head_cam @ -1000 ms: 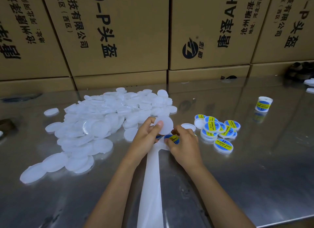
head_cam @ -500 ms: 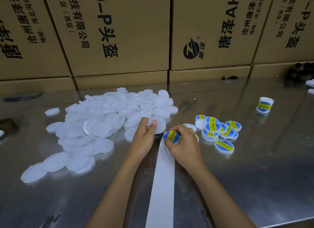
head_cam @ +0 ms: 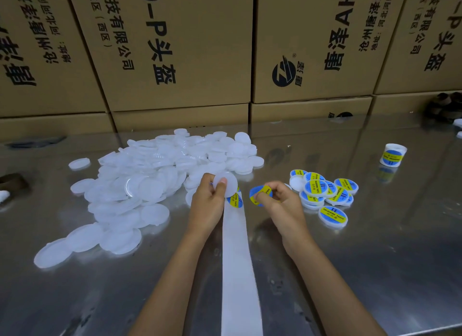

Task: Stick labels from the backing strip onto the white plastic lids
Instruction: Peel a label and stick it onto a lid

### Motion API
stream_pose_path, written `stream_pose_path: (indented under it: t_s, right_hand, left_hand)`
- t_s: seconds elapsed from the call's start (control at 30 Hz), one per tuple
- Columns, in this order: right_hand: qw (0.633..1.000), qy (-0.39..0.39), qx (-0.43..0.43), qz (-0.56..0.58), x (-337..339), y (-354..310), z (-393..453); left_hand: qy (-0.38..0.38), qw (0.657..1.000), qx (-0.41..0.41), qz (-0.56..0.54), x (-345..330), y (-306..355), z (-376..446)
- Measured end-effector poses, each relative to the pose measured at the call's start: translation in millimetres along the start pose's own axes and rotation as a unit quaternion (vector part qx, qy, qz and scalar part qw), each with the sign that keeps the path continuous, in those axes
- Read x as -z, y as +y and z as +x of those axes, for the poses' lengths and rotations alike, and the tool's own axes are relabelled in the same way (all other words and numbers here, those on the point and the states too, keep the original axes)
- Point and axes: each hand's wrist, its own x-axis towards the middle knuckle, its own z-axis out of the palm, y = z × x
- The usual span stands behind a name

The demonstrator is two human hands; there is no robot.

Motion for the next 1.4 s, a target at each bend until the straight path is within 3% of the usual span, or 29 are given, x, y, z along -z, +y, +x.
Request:
stream_pose_path:
  t_s: [0.2,0.37,0.53,0.8,1.4]
  right_hand:
    - [0.985,-0.038,-0.079,0.148,5,-2,3]
    - [0.978,-0.065,-0.084,0.178,4,-5,3]
    - [0.976,-0.101,-0.074,0.178,5,-7,0]
    - [0.993,-0.004,0.03,0.115,-3,-9,-1]
    - [0.994,0.02,0.1,0.046,-7,-6,-2]
  left_hand:
    - [0.063,0.993,0.001,-0.105,8,13,0]
    - [0.009,0.97,0.021,-0.243,9,23,-7]
    - [-0.051,0.947,0.07,-0.308,4,29,-11]
    - [-0.17,0.932,0.063,-0.313,-4,34,-17]
    - [-0.186,0.941,0.053,-0.278,-8,33,-19]
